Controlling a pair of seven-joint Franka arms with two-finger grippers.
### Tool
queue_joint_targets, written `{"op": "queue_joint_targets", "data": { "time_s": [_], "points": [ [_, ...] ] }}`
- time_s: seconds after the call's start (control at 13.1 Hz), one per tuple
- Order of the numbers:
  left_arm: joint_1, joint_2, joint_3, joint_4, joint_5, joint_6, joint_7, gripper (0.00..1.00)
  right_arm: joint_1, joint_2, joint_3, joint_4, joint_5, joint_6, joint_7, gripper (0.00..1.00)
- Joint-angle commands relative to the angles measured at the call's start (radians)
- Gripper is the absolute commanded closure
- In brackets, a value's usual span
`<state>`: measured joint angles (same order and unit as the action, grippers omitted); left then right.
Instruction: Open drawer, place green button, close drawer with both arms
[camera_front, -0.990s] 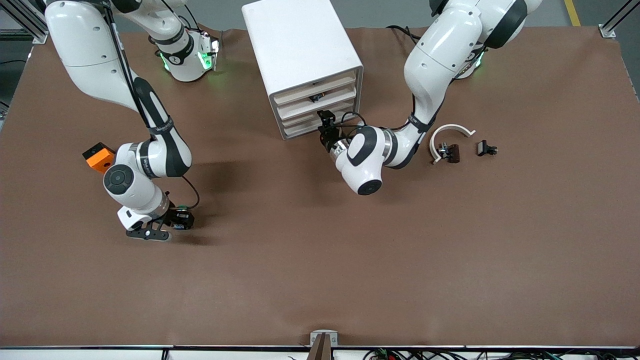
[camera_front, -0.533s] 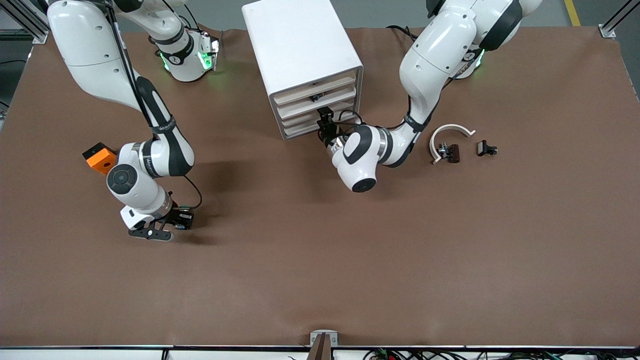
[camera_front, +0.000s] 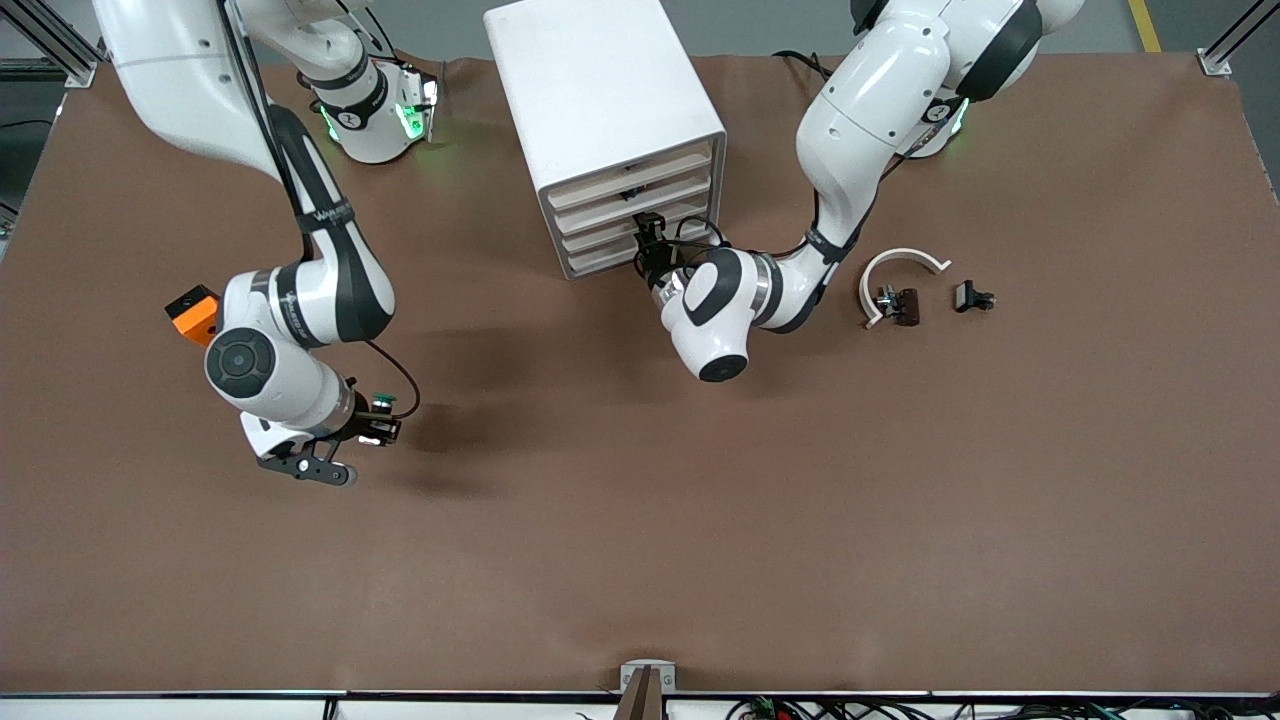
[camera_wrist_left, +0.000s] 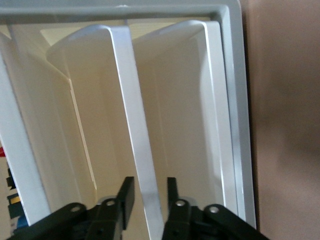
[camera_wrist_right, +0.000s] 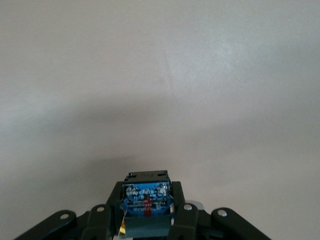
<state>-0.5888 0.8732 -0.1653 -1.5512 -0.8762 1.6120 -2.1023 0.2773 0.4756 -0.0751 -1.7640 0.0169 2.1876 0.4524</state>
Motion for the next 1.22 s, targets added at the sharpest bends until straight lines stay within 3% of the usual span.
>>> {"op": "queue_joint_targets", "data": {
  "time_s": [0.0,0.15,0.61,1.14],
  "points": [
    [0.001,0.02,0.01,0.017,-0.012,-0.015,-0.013,0.88,0.039,-0.022,-0.003,0.056,0.002,-0.103,0.089,1.0],
    [0.007,0.021,0.015,0.019,-0.009,-0.014,-0.01,0.99,0.046,-0.023,-0.005,0.099,0.003,-0.166,0.114,1.0],
    [0.012,0.02,0.072,0.054,-0.001,-0.014,-0.013,1.0,0.062,-0.022,-0.003,0.101,0.003,-0.17,0.158,1.0],
    [0.026,0.02,0.136,0.128,0.0,-0.006,-0.001,1.0,0.218,-0.063,0.041,0.124,0.037,-0.235,0.51,1.0]
  ]
}}
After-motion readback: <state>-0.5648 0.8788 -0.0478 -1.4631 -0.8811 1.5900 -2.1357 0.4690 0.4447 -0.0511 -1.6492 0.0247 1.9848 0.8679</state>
